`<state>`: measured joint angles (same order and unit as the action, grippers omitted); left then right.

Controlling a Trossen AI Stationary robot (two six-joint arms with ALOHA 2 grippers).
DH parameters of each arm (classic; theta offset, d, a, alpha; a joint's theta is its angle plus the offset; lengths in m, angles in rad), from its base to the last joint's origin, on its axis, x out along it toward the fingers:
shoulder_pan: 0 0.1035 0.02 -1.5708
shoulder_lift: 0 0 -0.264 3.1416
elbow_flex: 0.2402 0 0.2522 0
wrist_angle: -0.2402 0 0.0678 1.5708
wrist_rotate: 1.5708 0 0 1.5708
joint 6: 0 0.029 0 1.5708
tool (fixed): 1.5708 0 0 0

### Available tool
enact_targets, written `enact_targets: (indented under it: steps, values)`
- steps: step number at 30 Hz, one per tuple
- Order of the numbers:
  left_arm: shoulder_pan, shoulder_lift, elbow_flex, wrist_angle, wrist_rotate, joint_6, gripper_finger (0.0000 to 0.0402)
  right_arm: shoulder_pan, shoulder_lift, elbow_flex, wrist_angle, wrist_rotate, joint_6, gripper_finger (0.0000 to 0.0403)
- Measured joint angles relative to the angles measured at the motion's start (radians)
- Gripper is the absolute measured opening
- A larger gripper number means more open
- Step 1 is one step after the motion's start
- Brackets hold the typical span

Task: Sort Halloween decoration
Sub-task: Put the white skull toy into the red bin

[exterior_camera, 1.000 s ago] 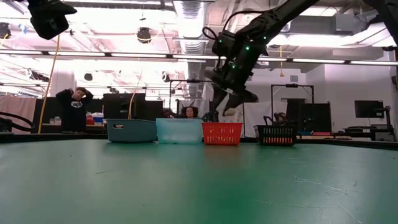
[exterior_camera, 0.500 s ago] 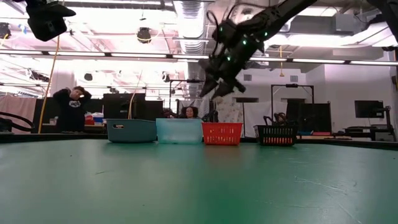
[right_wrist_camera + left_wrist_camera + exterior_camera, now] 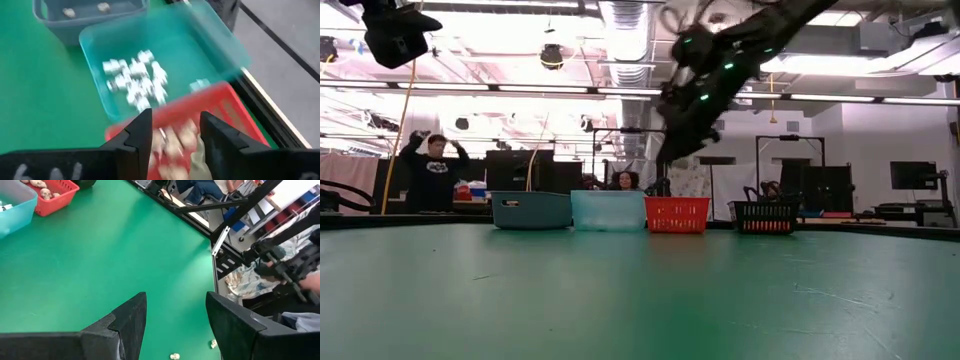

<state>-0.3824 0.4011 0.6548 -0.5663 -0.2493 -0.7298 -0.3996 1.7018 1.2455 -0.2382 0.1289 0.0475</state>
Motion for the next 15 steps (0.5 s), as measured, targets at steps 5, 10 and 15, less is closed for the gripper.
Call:
enact_targets:
  steps: [5,10,15]
  values:
    - [0.0,0.006,0.0,-0.004,-0.024,0.022,0.0194,-0.01,-0.216,-0.224,0.203,0.009,0.009,0.0153]
    - [0.0,0.034,-0.004,-0.004,-0.121,0.043,0.0194,-0.032,-0.305,-0.433,0.671,0.008,0.09,0.0154]
    - [0.0,0.086,-0.004,0.003,-0.213,0.086,0.0194,-0.027,-0.243,-0.544,0.887,0.002,0.224,0.0154]
